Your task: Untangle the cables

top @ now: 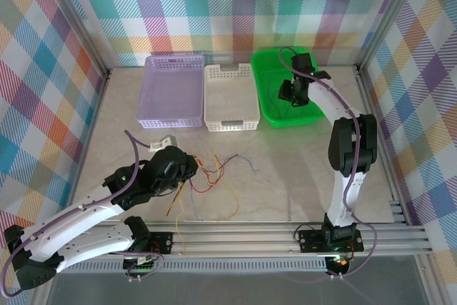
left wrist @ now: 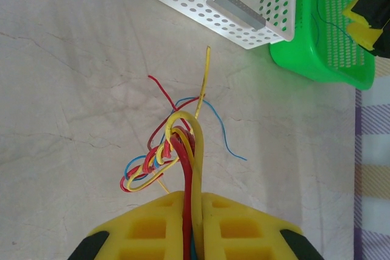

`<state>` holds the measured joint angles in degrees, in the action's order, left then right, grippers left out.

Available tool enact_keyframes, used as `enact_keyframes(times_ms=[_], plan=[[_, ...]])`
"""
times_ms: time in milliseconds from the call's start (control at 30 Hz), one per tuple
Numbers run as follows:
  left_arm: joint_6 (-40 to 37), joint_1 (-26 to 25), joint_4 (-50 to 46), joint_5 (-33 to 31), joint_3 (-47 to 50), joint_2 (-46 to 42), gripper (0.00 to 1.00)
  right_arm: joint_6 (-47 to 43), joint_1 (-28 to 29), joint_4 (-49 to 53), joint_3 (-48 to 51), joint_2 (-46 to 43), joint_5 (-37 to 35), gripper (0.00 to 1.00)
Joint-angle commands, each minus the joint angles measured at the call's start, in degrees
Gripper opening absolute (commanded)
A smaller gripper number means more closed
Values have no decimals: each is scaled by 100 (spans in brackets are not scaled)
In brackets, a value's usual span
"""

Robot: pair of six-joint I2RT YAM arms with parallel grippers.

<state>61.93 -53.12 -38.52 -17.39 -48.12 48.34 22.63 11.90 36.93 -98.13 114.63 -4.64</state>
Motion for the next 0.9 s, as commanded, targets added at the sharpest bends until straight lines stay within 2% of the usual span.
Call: enact_keyframes(times_ms=[0,133,233,400,533,667,867], plan=[[-245,-5,98,64,-207,52,0,61,-21,-95,150,-587,384,53],[-383,-7,141,121,-223,-3,0,118,119,-447,1064,-1752,867,60],[-410,-5,168,157,-189,-107,0,254,343,-837,2225,-2905,1361,64],[-438,-5,648,249,47,-515,0,456,1048,-1330,3994,-4483,2249,67],[-318,-5,1032,326,277,-826,0,906,1690,-1709,5126,-5382,2468,68],[-209,-5,1197,323,464,-1068,0,1457,2244,-2536,6236,-6294,2452,67],[14,-5,1442,400,565,-1119,0,1206,2942,-3071,7135,-7252,2191,66]])
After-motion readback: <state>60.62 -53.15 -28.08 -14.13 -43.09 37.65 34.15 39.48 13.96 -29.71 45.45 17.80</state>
